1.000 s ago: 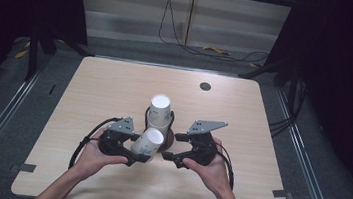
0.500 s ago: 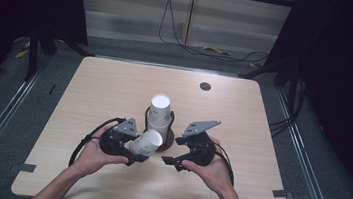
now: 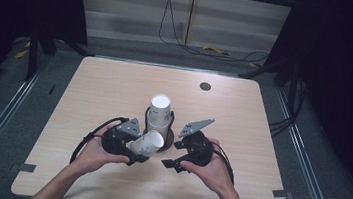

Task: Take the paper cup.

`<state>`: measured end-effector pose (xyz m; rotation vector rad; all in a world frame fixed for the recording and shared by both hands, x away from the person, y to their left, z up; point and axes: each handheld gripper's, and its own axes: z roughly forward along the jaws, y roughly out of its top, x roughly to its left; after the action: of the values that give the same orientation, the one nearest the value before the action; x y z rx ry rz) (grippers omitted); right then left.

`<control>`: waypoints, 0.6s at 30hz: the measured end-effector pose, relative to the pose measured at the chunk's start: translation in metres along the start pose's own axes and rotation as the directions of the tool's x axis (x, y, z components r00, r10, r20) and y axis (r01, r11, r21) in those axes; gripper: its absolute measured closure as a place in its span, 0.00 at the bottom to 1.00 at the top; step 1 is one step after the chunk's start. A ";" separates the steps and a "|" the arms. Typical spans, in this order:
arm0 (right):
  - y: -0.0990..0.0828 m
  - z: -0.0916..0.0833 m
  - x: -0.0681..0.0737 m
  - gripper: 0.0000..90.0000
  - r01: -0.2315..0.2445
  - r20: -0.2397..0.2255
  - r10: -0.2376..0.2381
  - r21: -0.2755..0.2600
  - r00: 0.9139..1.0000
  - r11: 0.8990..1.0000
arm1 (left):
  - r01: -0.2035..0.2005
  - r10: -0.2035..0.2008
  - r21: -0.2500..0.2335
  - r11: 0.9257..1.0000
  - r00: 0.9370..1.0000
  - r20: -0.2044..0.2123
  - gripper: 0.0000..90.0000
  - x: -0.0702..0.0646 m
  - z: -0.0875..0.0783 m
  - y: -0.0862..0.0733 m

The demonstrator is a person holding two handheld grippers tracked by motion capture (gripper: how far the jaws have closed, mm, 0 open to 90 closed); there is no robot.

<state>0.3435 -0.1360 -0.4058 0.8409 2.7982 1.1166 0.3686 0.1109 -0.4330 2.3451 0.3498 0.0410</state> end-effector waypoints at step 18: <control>-0.003 0.005 -0.001 0.21 -0.031 -0.061 0.036 0.078 0.997 0.996 | -0.060 0.058 0.094 0.994 0.998 0.018 0.34 -0.011 0.010 0.010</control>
<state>0.3441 -0.1355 -0.4122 0.8777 2.9064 1.0637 0.3620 0.0950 -0.4325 2.4480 0.2804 0.0358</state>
